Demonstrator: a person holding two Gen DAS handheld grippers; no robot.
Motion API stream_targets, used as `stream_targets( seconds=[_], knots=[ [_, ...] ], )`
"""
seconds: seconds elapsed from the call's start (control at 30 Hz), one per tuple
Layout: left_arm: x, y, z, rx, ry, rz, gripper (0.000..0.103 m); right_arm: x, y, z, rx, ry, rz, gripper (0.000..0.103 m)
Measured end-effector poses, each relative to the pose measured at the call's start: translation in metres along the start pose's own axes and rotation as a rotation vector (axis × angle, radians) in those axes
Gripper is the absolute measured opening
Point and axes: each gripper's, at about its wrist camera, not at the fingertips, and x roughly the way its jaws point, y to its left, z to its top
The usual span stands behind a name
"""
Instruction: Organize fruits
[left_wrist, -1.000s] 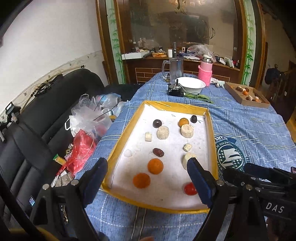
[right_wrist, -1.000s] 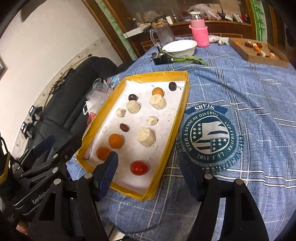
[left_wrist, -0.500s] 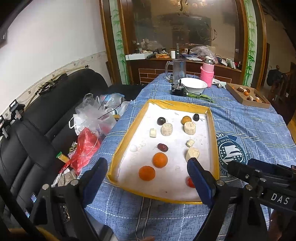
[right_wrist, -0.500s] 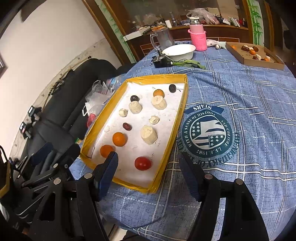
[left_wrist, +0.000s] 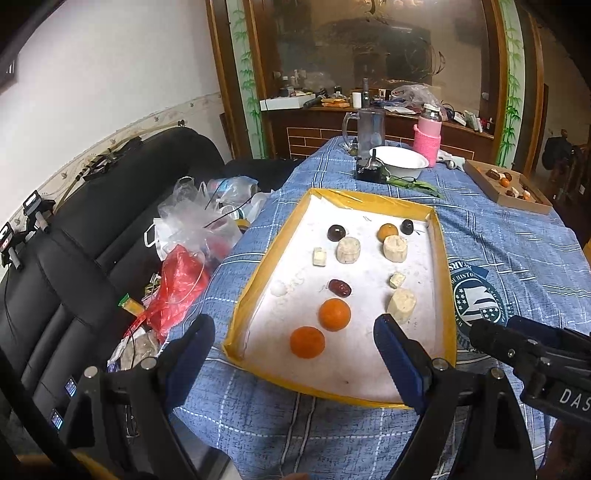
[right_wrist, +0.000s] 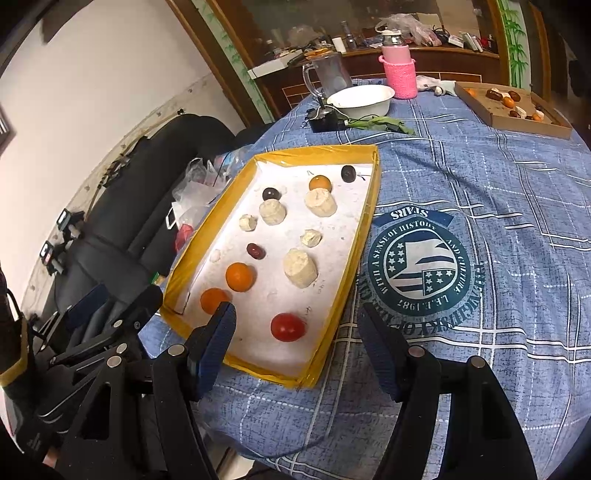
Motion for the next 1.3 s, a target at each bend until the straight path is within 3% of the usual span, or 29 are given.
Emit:
stream_targets(
  seconds=[1.3],
  knots=[
    [0.018,0.010,-0.005,-0.009,0.051,0.017,0.089,0.009,0.010,0.004,-0.051,-0.012,-0.039,0.067]
  ],
)
